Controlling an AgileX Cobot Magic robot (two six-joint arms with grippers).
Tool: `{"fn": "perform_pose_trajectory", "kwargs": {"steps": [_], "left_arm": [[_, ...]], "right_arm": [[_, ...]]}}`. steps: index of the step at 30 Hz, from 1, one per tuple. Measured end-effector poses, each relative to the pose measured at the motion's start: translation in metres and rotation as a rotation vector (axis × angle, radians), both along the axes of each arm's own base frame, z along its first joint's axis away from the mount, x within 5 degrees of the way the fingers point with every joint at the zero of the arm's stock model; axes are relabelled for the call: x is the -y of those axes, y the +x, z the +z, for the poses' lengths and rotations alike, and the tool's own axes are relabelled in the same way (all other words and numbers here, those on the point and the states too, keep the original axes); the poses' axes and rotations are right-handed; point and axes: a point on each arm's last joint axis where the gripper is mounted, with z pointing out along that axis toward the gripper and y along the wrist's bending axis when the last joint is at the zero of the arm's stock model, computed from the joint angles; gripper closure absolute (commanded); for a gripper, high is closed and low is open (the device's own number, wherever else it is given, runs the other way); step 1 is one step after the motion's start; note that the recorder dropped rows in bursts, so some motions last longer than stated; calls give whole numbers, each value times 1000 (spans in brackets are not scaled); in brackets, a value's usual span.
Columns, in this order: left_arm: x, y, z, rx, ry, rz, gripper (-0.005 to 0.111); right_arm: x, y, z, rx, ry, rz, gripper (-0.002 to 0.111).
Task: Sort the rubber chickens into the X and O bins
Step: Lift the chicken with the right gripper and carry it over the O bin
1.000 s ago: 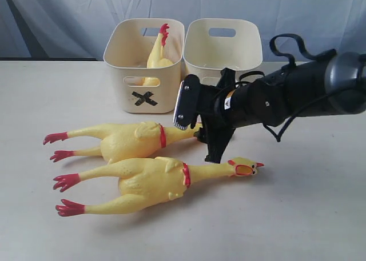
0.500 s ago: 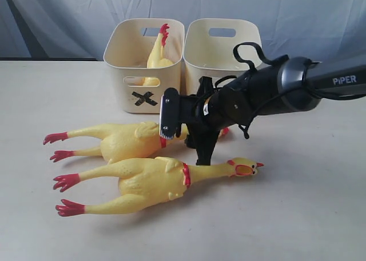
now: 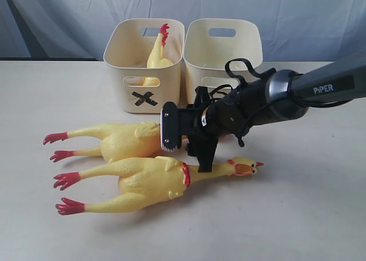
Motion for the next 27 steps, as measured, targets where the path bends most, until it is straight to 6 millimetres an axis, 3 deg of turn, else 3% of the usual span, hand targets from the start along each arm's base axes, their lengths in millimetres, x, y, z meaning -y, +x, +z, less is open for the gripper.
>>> {"fn": "perform_pose_trajectory", "kwargs": {"steps": [5,11,13,16,23,27], "left_arm": [[0,0,0,0,0,0,107],[0,0,0,0,0,0,107],[0,0,0,-2,1,1,107],[0,0,0,-2,1,1,107],[0,0,0,-2,1,1,107],[0,0,0,-2,1,1,107]], "right_arm": [[-3,2,2,35,32,5,71],[-4,4,-2,36,34,6,70],[-4,4,-3,35,34,6,79],[-4,4,-3,39,31,12,109],[-3,4,1,37,27,10,109],[1,-1,22,24,7,1,109]]}}
